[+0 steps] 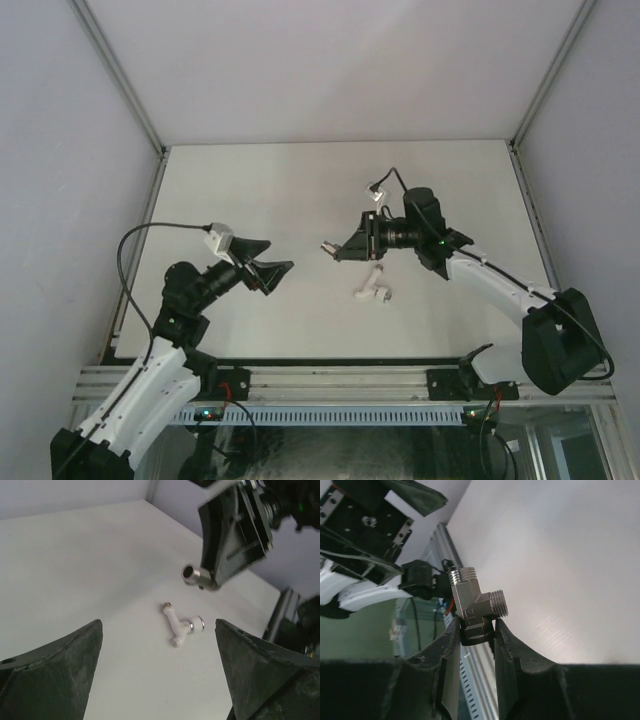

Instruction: Install the water faucets

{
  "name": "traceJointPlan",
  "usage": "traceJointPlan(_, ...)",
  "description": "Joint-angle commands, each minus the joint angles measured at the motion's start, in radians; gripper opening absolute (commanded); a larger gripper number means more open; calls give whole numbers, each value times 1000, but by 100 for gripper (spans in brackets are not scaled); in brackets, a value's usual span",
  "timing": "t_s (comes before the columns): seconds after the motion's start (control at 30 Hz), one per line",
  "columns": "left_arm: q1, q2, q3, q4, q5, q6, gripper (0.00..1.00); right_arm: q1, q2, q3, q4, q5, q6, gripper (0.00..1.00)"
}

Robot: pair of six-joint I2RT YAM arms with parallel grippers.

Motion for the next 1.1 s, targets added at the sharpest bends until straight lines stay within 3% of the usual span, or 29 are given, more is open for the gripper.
traceJointPlan(0.0,-37,36,138,52,298,177,97,-59,-98,6,-30,-239,66,1)
traceJointPlan(0.27,-123,44,289,-243,398,553,100,-53,-171,5,-54,-377,139,1)
traceJointPlan(0.53,-231,88,361,-321,441,666,99,14,-180,6,-44,-401,180,1)
traceJointPlan(0.87,-305,148,452,-449,465,793,78,111,-145,22,23,-410,250,0)
traceJointPlan(1.07,-346,176,484,-512,479,847,70,143,-126,29,94,-414,304,0)
